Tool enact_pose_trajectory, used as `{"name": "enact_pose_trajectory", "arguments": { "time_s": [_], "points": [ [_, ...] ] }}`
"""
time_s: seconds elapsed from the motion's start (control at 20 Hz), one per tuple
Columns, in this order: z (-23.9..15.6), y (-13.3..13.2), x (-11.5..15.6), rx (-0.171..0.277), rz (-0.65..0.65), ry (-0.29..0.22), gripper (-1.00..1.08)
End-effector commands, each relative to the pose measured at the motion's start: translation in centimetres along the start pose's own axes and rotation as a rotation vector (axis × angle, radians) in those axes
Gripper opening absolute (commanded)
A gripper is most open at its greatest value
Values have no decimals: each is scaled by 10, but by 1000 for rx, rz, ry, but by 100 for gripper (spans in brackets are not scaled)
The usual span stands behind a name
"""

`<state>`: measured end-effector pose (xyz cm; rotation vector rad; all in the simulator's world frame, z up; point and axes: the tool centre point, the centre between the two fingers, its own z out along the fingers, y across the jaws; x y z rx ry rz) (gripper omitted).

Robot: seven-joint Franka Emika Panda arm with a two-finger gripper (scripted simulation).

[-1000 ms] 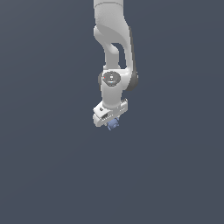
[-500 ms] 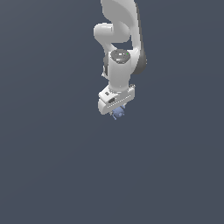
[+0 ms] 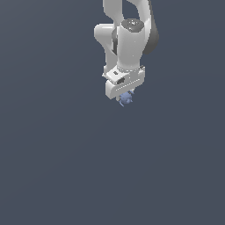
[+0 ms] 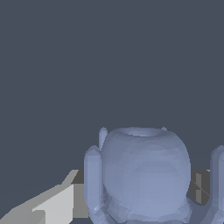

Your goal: Pick up the object and move it to a goal position.

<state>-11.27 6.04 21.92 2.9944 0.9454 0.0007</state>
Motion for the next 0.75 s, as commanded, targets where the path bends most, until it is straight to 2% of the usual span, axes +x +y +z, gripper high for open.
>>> {"name": "enact_pose_trajectory", "arguments": {
  "time_s": [0.0, 0.35, 0.7],
  "points": [
    [-15, -8, -1, 1, 0, -1, -100],
    [-41, -21, -1, 1, 1, 0, -100],
    [-42, -21, 0, 2, 1, 0, -100]
  ]
}}
